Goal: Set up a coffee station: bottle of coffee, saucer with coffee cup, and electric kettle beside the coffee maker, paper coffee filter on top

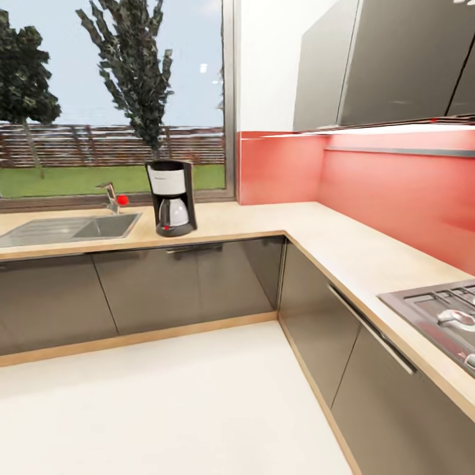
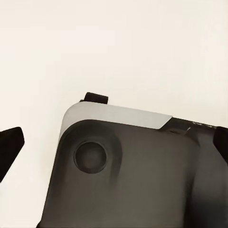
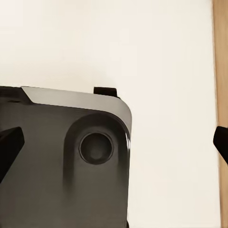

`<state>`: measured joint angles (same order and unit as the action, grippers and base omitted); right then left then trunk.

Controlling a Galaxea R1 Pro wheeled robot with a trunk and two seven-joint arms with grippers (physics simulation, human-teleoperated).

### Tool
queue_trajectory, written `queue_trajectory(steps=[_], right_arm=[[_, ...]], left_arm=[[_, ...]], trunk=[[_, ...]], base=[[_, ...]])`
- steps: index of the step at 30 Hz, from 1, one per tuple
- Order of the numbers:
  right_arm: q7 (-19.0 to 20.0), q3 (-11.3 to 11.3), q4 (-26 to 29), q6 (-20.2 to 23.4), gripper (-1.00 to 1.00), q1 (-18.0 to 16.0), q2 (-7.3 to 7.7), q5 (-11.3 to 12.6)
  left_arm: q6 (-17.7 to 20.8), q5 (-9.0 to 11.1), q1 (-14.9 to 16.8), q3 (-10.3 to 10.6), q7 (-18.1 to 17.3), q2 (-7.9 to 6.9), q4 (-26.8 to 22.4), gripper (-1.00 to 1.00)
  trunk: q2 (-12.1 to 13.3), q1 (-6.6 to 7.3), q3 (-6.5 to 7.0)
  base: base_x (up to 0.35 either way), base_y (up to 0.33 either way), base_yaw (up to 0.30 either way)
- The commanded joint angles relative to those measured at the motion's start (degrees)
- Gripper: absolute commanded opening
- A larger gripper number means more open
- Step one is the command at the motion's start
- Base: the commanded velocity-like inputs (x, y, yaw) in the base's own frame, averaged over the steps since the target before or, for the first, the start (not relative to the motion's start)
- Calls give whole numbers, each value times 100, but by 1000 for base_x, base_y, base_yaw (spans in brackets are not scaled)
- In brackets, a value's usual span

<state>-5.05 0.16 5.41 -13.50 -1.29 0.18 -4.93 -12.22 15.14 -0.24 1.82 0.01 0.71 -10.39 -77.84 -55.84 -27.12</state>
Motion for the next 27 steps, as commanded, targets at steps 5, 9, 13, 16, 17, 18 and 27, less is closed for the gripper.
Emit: queue_trajectory(steps=[5,9,13,16,17,18,27], right_arm=[[-31,2,-5,-13,100,-3,0,-52],[-31,2,-5,-13,100,-3,0,-52],[-31,2,-5,-13,100,-3,0,-52],[-31,2,-5,-13,100,-3,0,-52],[-31,2,-5,-13,100,-3,0,-52],[-31,2,-5,-13,100,-3,0,-52],[-31,6,-5,-13,100,-3,0,-52]], left_arm=[[-8,42,-2,17,-3,0,-7,100],[-8,42,-2,18,-7,0,-7,100],[-8,42,-2,17,-7,0,-7,100],[-8,42,-2,18,-1,0,-7,100],[-13,42,-2,14,-4,0,-7,100],[-15,42,-2,13,-3,0,-7,100],[-9,42,-2,12,-9,0,-7,100]], trunk=[[-2,-4,-4],[-2,-4,-4],[-2,-4,-4],[-2,-4,-4],[-2,-4,-4],[-2,-4,-4],[-2,-4,-4]], base=[[328,182,0],[309,207,0],[304,214,0],[303,215,0],[300,221,0],[299,223,0],[295,227,0]])
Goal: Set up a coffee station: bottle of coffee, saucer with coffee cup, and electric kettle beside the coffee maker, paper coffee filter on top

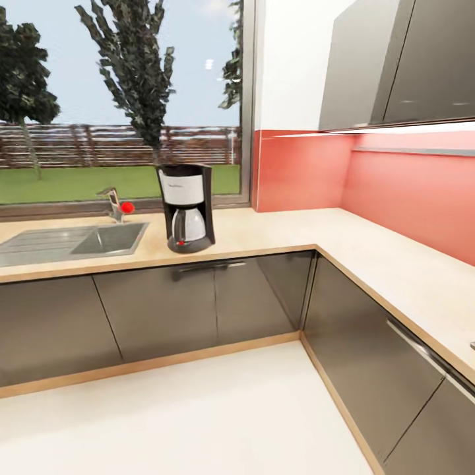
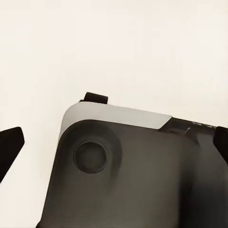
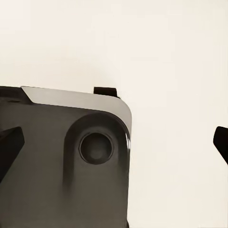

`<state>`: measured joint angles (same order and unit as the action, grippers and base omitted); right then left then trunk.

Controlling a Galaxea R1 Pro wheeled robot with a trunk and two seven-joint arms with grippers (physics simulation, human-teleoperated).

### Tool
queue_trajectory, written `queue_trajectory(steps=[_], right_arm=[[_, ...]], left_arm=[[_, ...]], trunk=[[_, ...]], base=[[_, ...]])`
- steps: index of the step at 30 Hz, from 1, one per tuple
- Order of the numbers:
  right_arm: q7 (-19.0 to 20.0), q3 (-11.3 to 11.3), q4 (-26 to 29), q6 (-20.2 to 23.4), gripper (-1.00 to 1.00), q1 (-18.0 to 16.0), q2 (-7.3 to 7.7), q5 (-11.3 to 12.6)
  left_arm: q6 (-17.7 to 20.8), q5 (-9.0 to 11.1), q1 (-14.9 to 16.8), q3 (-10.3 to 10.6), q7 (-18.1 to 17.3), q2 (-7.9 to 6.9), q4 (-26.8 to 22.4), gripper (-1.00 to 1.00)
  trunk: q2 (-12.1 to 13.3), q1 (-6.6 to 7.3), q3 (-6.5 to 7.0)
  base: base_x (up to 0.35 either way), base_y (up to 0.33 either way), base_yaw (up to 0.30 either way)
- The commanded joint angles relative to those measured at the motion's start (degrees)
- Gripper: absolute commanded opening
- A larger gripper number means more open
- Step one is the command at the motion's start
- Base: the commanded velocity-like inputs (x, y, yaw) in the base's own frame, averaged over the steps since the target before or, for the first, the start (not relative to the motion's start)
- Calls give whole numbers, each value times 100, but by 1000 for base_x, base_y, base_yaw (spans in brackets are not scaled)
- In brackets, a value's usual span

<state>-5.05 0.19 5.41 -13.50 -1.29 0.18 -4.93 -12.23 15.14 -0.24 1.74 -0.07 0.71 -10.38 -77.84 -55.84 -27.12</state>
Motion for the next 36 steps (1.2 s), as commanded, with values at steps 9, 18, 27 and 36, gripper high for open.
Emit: queue_trajectory(steps=[9,18,27,36], right_arm=[[-32,5,-5,-13,100,-3,0,-46],[-32,7,-5,-13,100,-3,-4,-52],[-32,7,-5,-13,100,-3,0,-52],[-32,1,-5,-13,100,-3,0,-52]], left_arm=[[-7,42,-2,27,0,0,-8,100],[-16,26,-2,13,-1,0,-9,100],[-16,25,-2,12,-2,0,-8,100],[-16,24,-2,13,-2,0,-8,100]], trunk=[[-2,-3,-4],[-2,-3,-4],[-2,-3,-4],[-2,-3,-4]], base=[[284,237,0],[248,261,0],[200,286,0],[184,297,0]])
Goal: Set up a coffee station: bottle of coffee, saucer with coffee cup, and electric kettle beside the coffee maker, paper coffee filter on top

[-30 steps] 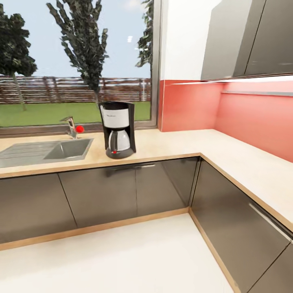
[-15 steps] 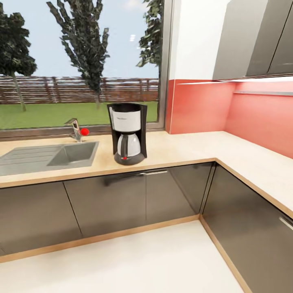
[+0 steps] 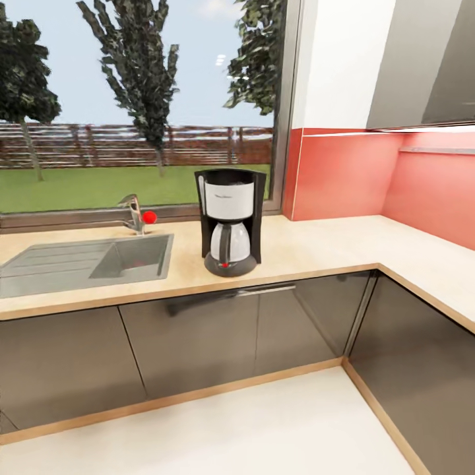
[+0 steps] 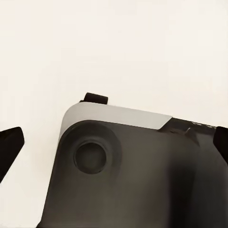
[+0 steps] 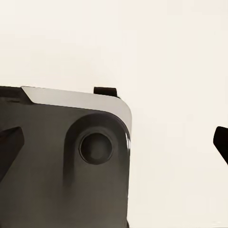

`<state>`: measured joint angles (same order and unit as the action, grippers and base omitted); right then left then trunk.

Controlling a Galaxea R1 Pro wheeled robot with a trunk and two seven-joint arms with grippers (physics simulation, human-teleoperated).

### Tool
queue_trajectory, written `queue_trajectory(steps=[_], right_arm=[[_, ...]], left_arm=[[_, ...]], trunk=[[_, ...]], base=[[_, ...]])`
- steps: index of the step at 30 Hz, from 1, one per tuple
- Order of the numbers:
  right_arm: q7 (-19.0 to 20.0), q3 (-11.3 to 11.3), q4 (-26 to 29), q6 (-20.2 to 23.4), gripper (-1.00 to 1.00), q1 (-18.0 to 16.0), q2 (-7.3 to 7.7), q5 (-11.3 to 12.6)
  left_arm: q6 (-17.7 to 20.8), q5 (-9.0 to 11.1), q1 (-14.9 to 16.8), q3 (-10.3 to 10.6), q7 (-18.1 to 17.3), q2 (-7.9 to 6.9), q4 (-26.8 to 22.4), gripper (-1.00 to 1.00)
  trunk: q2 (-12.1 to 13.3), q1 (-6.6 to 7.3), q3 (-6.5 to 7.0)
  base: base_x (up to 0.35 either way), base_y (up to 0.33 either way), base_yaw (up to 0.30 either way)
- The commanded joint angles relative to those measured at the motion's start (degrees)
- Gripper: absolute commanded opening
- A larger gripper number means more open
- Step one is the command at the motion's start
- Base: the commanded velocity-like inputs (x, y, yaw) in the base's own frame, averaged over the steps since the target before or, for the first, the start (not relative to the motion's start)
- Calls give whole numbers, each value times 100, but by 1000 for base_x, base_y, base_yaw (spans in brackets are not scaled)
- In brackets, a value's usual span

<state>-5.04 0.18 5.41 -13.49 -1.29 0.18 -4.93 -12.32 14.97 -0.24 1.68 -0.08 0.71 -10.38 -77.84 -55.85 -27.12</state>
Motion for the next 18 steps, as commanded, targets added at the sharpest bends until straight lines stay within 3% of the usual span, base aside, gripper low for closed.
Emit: queue_trajectory(steps=[1,18], right_arm=[[-32,4,-5,-13,100,-3,0,-52],[-32,7,-5,-13,100,-3,-3,-52]], left_arm=[[-7,41,-2,18,-1,0,-8,100],[-15,41,-2,18,-1,0,-9,100]], trunk=[[-3,-2,-4],[-3,-2,-4]], base=[[184,298,0],[34,322,0]])
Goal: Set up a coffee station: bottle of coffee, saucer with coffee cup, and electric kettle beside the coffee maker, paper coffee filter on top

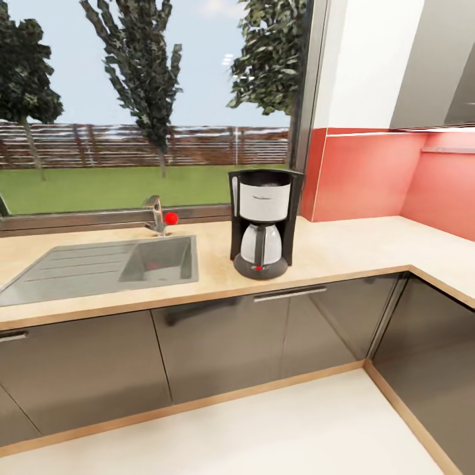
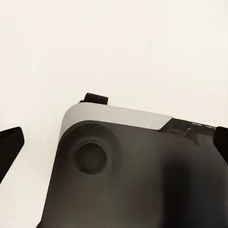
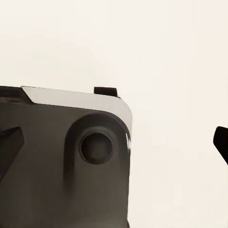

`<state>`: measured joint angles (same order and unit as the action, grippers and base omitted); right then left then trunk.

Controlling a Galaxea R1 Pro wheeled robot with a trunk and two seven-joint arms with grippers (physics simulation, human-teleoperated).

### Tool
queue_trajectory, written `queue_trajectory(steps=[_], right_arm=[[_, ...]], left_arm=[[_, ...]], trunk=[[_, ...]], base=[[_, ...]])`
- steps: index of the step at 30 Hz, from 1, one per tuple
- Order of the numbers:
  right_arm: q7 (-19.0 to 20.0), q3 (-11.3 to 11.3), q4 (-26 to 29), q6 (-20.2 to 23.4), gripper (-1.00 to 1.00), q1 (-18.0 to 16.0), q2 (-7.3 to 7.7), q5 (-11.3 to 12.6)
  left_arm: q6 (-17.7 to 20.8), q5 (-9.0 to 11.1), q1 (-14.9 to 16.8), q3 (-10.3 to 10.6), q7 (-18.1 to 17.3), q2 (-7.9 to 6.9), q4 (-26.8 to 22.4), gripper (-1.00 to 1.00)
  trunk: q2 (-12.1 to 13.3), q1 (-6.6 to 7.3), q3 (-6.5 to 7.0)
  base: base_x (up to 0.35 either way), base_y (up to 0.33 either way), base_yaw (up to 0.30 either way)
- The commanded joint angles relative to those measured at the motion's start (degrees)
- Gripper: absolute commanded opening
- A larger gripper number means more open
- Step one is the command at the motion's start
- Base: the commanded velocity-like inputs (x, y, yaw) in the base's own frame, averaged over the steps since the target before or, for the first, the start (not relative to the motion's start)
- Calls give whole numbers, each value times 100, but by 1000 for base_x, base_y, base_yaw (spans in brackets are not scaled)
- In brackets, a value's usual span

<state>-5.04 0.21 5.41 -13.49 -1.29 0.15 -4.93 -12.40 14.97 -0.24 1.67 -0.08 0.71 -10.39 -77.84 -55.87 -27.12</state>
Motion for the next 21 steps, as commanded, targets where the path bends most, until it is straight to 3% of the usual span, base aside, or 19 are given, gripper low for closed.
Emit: queue_trajectory(steps=[1,21], right_arm=[[-32,4,-5,-13,100,-3,-2,-52],[-32,5,-5,-13,100,-3,3,-52]], left_arm=[[-8,41,-2,18,-1,0,-8,100],[-8,42,-2,17,-1,0,-7,100]], trunk=[[-3,0,-4],[-3,0,-4]], base=[[0,328,0],[106,328,0]])
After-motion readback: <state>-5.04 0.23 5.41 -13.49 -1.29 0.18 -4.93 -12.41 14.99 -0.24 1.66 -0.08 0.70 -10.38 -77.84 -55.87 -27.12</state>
